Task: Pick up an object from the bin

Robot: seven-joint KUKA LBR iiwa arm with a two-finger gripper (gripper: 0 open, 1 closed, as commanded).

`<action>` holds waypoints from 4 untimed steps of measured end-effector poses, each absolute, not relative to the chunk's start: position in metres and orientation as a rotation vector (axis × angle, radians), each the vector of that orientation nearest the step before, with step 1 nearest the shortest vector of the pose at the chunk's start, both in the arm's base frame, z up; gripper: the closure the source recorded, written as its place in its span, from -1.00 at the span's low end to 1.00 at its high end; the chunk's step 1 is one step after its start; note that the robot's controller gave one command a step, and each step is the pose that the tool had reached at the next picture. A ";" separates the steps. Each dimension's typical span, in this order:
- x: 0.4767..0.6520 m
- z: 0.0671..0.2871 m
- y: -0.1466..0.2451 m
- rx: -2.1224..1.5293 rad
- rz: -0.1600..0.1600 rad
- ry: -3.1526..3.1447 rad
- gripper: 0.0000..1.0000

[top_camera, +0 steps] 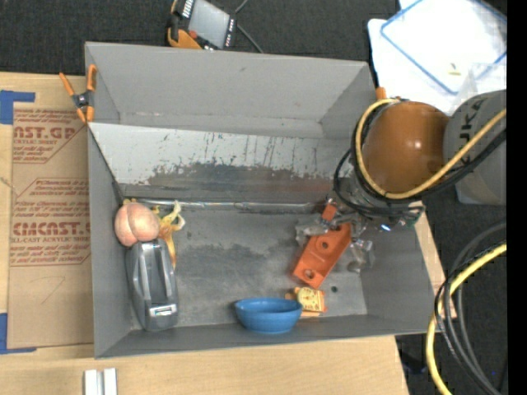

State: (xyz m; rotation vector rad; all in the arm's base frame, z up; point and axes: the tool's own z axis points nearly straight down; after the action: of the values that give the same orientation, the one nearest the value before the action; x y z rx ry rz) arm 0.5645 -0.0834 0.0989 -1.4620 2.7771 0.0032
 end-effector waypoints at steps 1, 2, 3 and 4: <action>0.581 0.073 -0.102 -0.638 0.002 3.068 -1.00; 0.588 0.071 -0.071 -1.834 -0.002 2.539 1.00; 0.589 0.071 -0.068 -1.844 -0.001 2.531 1.00; 0.588 0.092 -0.067 -1.845 0.005 2.532 1.00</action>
Offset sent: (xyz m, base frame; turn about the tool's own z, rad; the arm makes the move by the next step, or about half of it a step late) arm 0.0239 0.0143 -0.0289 -0.2938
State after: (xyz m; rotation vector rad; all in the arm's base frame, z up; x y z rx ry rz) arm 0.5881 -0.0665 0.0924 -1.8453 2.5321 0.0049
